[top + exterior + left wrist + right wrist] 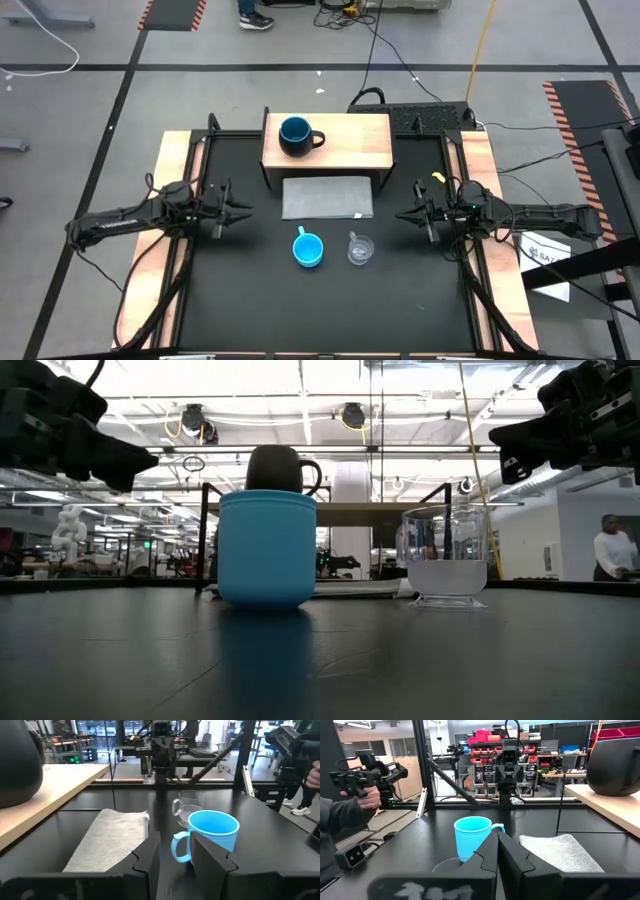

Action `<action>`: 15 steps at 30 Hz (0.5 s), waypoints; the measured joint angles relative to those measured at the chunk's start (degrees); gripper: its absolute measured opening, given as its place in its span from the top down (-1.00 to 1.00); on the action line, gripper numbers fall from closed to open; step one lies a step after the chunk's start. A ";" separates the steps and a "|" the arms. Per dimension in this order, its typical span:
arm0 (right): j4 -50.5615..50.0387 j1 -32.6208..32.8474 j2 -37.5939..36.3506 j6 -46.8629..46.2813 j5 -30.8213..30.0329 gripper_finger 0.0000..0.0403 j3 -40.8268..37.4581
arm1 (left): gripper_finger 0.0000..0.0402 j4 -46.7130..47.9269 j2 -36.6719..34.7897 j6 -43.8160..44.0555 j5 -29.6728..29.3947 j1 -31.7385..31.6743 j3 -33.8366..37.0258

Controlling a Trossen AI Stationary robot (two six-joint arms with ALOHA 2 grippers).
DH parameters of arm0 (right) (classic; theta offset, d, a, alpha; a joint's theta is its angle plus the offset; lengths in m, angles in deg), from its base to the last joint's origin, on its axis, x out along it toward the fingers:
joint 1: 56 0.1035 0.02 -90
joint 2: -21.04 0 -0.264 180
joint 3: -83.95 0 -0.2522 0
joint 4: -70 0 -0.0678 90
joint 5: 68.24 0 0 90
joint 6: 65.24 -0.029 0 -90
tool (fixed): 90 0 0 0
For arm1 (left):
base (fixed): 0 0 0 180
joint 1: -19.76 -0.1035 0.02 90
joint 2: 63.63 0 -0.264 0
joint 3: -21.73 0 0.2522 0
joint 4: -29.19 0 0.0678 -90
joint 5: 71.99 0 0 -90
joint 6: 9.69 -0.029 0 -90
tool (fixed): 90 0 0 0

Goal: Stack small to large cups/mugs on shelf
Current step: Put the blue mug on the shelf

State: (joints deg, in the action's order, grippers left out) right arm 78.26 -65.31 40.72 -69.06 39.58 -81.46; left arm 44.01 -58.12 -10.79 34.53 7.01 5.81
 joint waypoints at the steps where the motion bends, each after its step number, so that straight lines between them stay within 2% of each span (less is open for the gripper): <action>1: 0.00 0.00 0.00 0.00 0.00 1.00 -0.01 | 0.46 -0.16 0.00 0.07 -0.05 0.48 0.00; 5: -0.02 0.00 0.00 0.00 0.00 1.00 0.01 | 0.46 -5.38 -0.04 1.75 -0.35 2.96 1.60; 8: 0.04 0.00 0.00 0.11 0.00 1.00 0.01 | 0.46 -7.19 0.05 1.63 -3.87 4.74 1.58; 11: 0.04 0.00 0.00 0.17 0.00 1.00 -0.01 | 0.46 -7.08 0.09 0.60 -6.86 5.60 1.57; 15: 0.03 0.00 0.00 0.17 0.00 1.00 0.01 | 0.46 -6.30 0.09 0.17 -7.59 5.75 1.57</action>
State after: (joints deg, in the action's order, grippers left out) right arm 78.28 -65.31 40.72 -68.88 39.58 -81.46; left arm 37.71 -58.03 -10.61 26.94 12.75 7.39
